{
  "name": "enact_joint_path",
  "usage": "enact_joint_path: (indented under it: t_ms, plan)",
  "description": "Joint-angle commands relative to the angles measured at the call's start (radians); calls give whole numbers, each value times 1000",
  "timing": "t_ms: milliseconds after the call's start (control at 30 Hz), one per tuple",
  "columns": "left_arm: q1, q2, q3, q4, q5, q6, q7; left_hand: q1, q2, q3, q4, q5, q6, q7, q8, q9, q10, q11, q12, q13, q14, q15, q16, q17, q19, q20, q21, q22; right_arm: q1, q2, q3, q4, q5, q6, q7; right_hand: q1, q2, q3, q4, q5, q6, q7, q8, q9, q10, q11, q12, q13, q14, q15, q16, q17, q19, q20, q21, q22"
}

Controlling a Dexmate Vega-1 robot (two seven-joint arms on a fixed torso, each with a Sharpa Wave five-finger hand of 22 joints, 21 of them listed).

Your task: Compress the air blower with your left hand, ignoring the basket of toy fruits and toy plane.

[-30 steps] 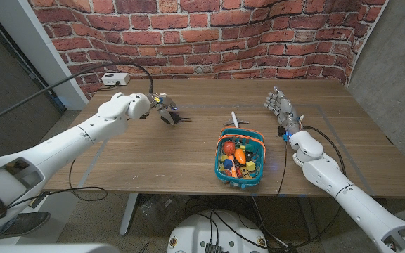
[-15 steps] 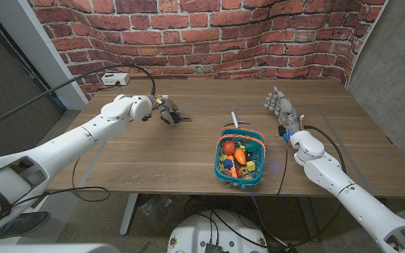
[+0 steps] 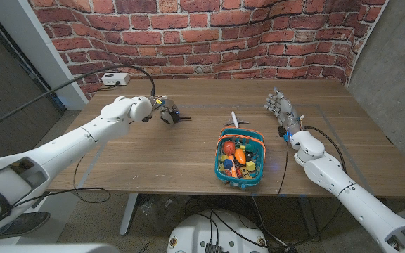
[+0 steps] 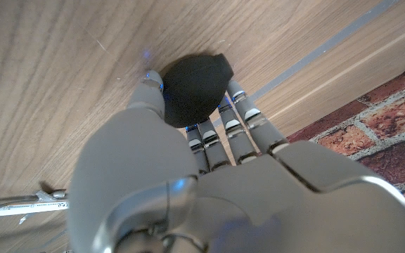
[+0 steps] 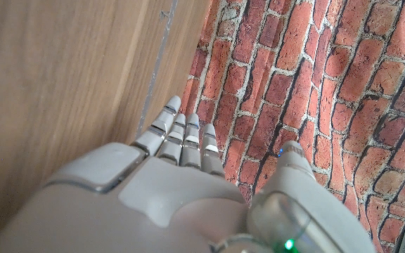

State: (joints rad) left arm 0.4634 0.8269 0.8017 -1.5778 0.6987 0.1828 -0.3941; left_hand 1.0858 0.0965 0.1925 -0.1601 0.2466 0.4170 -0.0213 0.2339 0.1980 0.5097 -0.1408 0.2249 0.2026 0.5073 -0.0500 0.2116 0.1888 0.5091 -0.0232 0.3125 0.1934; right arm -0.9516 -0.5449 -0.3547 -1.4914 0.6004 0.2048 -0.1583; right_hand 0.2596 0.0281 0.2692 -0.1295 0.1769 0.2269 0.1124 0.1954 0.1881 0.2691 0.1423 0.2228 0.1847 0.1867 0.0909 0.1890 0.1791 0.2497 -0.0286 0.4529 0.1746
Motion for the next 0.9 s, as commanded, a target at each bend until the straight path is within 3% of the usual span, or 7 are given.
enact_joint_path:
  t_ms: [33,233,533,900]
  plan:
    - [10,4,-2,-1,-17,4,16,13,-3,10,-1,-8,9,1,4,2,14,3,5,4,9,-89,6,2,8,-5,8,2,4,2,-6,6,1,-6,5,6,5,-1,-3,-1,3,1,0,2,6,0,-1,3,4,0,2,5,13,1,-1,2]
    - [11,4,-1,1,-25,2,16,25,5,16,0,-11,23,0,7,2,21,5,6,5,16,-92,6,3,13,-6,10,2,5,3,-7,8,4,-9,6,6,5,0,-3,-1,4,1,0,2,5,0,-1,3,5,2,2,5,14,0,-3,2]
    - [13,3,-4,-1,-39,-1,27,58,5,28,-2,-23,67,-9,17,2,71,-10,16,6,67,-112,15,2,49,-34,25,1,9,5,-10,18,8,-8,15,5,6,0,-2,-1,3,1,0,2,6,2,-1,3,6,1,1,6,14,1,-5,2]
    - [36,10,-25,-20,-61,6,70,103,23,52,-2,-34,127,-4,29,2,120,-14,22,7,121,-119,22,3,89,-33,44,2,7,0,-7,15,6,-3,16,3,7,-1,-2,-1,3,1,-1,2,6,-1,-2,3,6,1,1,6,16,1,-8,2]
